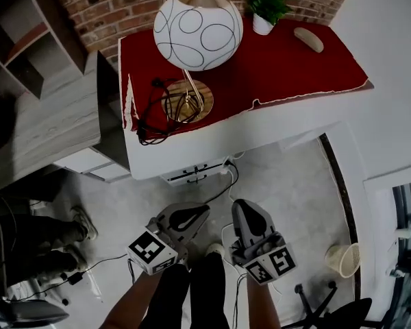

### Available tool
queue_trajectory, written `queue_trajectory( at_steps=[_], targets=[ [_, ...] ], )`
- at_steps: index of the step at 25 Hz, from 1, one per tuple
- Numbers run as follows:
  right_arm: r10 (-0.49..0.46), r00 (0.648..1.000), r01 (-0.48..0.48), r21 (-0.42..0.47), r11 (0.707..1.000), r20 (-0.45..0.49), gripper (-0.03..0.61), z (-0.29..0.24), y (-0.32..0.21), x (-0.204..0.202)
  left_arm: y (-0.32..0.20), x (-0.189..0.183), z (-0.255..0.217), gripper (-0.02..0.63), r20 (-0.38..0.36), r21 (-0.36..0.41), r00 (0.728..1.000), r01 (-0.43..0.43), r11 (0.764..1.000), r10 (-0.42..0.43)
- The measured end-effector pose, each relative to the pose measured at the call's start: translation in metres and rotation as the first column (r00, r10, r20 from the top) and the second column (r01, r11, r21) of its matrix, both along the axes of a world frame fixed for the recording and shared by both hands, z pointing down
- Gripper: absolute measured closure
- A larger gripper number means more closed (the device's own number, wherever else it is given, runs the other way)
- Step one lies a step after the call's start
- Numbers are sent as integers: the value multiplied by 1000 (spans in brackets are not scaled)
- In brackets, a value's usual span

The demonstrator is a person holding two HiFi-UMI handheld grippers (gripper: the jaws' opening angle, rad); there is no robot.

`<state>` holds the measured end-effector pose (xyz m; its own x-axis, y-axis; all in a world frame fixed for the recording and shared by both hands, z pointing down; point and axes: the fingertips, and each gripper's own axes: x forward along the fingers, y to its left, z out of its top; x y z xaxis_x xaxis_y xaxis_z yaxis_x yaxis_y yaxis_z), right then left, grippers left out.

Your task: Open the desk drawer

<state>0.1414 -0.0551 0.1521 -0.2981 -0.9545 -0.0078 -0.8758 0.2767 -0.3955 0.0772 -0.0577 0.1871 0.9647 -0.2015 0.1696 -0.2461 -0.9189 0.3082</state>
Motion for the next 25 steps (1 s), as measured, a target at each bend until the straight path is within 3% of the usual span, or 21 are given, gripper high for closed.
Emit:
queue_trajectory(
  at_steps=[8,25],
  targets=[
    [17,995,-16,-14,1000,100,560,67,-2,11,-7,7,68,604,-30,-79,999,25,997,-27],
    [-12,998,14,-31,999,67,560,205,11,1,-2,26,206,604,-54,-114,997,56,992,-62]
  ],
)
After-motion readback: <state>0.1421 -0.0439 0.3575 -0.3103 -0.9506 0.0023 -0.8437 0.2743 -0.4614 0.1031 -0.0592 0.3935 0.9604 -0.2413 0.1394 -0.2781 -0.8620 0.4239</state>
